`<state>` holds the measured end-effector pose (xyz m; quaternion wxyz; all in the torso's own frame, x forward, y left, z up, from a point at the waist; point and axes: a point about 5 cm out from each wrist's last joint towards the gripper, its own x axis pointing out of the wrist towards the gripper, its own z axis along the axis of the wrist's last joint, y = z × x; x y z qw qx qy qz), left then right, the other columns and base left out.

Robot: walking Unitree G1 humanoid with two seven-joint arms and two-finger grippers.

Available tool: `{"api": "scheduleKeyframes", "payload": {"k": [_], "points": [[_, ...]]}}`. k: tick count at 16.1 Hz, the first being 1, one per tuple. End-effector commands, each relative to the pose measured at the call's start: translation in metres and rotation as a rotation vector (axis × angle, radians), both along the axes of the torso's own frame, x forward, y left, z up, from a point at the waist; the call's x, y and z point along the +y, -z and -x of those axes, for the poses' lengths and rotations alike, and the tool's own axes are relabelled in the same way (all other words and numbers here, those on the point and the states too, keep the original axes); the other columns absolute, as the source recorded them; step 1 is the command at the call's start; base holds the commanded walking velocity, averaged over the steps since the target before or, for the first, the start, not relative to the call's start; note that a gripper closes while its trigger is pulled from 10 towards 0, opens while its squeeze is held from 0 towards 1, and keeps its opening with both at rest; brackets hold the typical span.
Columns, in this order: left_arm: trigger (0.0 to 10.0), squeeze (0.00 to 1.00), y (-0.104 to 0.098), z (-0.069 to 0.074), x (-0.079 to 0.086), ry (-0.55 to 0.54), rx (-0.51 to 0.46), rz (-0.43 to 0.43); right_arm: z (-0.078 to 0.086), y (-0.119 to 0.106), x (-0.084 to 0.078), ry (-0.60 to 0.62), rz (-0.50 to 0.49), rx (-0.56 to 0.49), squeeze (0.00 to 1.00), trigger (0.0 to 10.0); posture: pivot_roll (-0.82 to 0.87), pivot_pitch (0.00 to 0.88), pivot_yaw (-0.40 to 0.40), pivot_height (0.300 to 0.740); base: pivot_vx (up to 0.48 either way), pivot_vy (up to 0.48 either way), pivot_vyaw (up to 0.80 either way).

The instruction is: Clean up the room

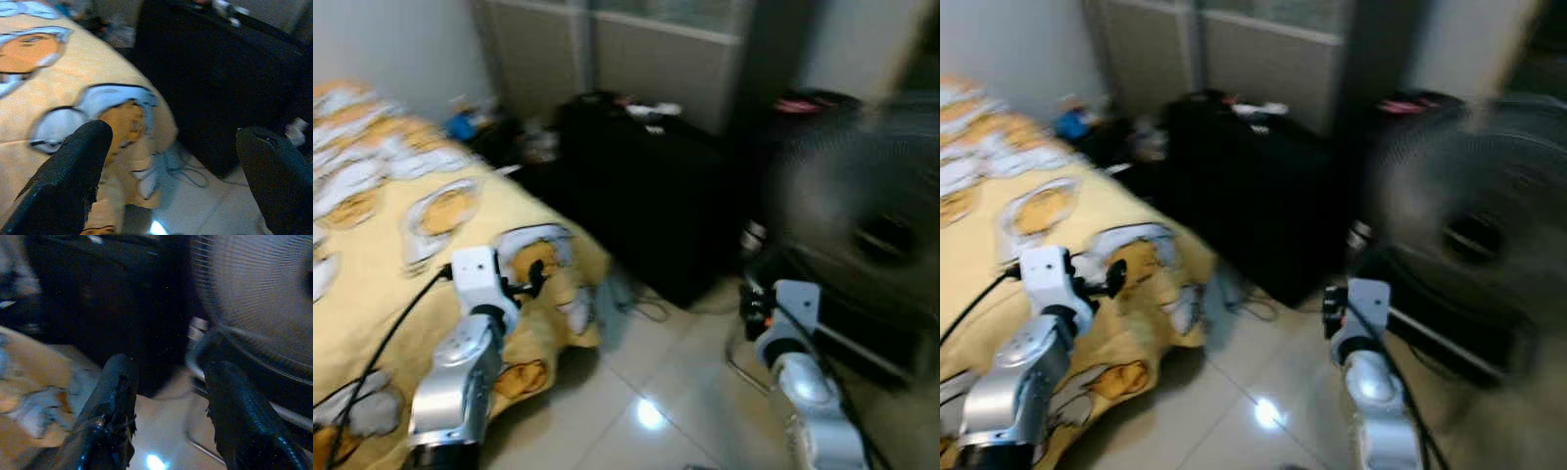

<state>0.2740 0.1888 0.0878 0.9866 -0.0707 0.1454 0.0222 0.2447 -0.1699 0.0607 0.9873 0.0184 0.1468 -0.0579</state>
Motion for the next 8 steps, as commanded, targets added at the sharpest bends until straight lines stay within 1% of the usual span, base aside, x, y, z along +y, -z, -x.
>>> {"api": "scheduleKeyframes", "payload": {"k": [1, 2, 3, 5, 8], "points": [[10.0, 0.0, -0.0003, 0.0005, 0.0032, -0.003, 0.001, -0.002, -0.0009, -0.0019, 0.0026, 0.002, -0.016, -0.007, 0.0, 10.0, -0.05, 0.0, 0.047, 0.74, 0.0, 0.0, -0.8], [10.0, 0.0, -0.0002, 0.0008, 0.0034, -0.002, 0.001, 0.0, -0.0005, -0.0018, 0.0028, 0.001, -0.017, -0.006, 0.0, 10.0, -0.05, 0.0, 0.047, 0.74, 0.0, 0.0, -0.8], [10.0, 0.0, 0.0001, 0.0018, 0.0038, -0.001, 0.001, 0.003, 0.0007, -0.0014, 0.0036, -0.002, -0.018, -0.004, 0.0, 10.0, -0.05, 0.0, 0.047, 0.74, 0.285, 0.0, -0.8], [10.0, 0.0, 0.0009, 0.0034, 0.0039, 0.001, 0.002, 0.01, 0.0022, -0.0009, 0.0048, -0.005, -0.019, -0.002, 0.0, 10.0, -0.05, 0.0, 0.048, 0.74, 0.373, 0.0, -0.8], [10.0, 0.0, 0.0021, 0.0047, 0.0035, 0.002, 0.007, 0.014, 0.0028, -0.0017, 0.0051, -0.009, -0.012, -0.005, 0.0, 10.0, -0.05, 0.0, 0.042, 0.74, 0.48, 0.0, -0.8]]}}
